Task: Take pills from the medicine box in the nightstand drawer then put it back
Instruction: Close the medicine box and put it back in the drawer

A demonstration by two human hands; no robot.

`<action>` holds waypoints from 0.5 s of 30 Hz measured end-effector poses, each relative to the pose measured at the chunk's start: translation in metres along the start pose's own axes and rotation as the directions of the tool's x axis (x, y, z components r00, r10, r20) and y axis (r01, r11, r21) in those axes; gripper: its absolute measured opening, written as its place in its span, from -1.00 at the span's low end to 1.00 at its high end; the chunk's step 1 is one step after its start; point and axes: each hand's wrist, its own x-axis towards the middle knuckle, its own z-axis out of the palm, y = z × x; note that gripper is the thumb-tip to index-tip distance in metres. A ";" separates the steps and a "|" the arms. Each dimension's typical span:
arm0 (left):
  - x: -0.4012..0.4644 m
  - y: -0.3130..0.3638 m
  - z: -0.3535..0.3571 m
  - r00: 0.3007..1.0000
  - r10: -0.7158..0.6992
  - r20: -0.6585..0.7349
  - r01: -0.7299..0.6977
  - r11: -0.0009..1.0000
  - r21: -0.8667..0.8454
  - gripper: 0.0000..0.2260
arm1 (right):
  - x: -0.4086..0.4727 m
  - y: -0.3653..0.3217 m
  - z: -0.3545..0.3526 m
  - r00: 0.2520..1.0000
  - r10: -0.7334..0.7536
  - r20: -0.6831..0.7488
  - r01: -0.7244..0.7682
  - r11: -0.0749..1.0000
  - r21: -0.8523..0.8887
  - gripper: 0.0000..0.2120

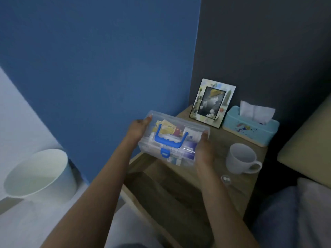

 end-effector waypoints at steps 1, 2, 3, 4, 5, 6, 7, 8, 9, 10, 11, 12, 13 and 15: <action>-0.006 -0.004 -0.007 1.000 -0.008 0.018 0.008 1.000 0.005 -0.61 | -0.013 0.007 0.002 1.000 0.018 -0.015 -0.018 1.000 0.020 -0.45; -0.012 -0.010 -0.014 0.999 -0.018 0.030 0.017 1.000 0.007 -0.56 | -0.025 0.015 0.004 0.999 0.028 -0.030 -0.026 0.999 0.039 -0.46; -0.018 -0.015 -0.020 0.999 -0.025 0.034 0.025 1.000 0.006 -0.53 | -0.036 0.023 0.008 0.998 0.034 -0.049 -0.031 0.998 0.059 -0.48; -0.023 -0.022 -0.025 0.999 -0.027 0.037 0.027 1.000 -0.006 -0.51 | -0.046 0.033 0.010 0.996 0.042 -0.073 -0.036 0.996 0.081 -0.52; -0.028 -0.029 -0.030 0.999 -0.022 0.039 0.023 0.999 -0.026 -0.51 | -0.055 0.043 0.013 0.994 0.057 -0.091 -0.047 0.993 0.106 -0.56; -0.033 -0.037 -0.034 0.999 -0.018 0.042 0.020 0.999 -0.042 -0.51 | -0.064 0.053 0.016 0.992 0.069 -0.102 -0.056 0.991 0.123 -0.58; -0.038 -0.043 -0.038 0.999 -0.017 0.047 0.019 0.999 -0.043 -0.51 | -0.073 0.063 0.019 0.991 0.072 -0.111 -0.058 0.991 0.122 -0.57; -0.042 -0.050 -0.040 0.998 -0.018 0.052 0.020 0.999 -0.036 -0.52 | -0.080 0.072 0.021 0.990 0.070 -0.120 -0.057 0.992 0.110 -0.55; -0.046 -0.057 -0.043 0.998 -0.016 0.059 0.018 0.999 -0.031 -0.53 | -0.087 0.080 0.023 0.989 0.069 -0.128 -0.056 0.993 0.103 -0.53; -0.049 -0.064 -0.044 0.998 -0.009 0.069 0.011 0.999 -0.031 -0.55 | -0.094 0.088 0.025 0.988 0.073 -0.135 -0.057 0.992 0.113 -0.53; -0.052 -0.070 -0.046 0.997 0.003 0.079 0.000 0.999 -0.035 -0.57 | -0.099 0.094 0.026 0.988 0.085 -0.129 -0.066 0.988 0.143 -0.53; -0.055 -0.077 -0.047 0.996 0.018 0.088 -0.015 0.999 -0.038 -0.58 | -0.104 0.100 0.027 0.988 0.102 -0.116 -0.081 0.981 0.177 -0.54; -0.057 -0.083 -0.048 0.995 0.030 0.096 -0.028 0.999 -0.030 -0.58 | -0.108 0.105 0.028 0.988 0.118 -0.100 -0.097 0.976 0.197 -0.55; -0.059 -0.093 -0.048 0.994 0.038 0.106 -0.038 0.999 0.000 -0.58 | -0.113 0.112 0.030 0.987 0.140 -0.083 -0.120 0.970 0.210 -0.55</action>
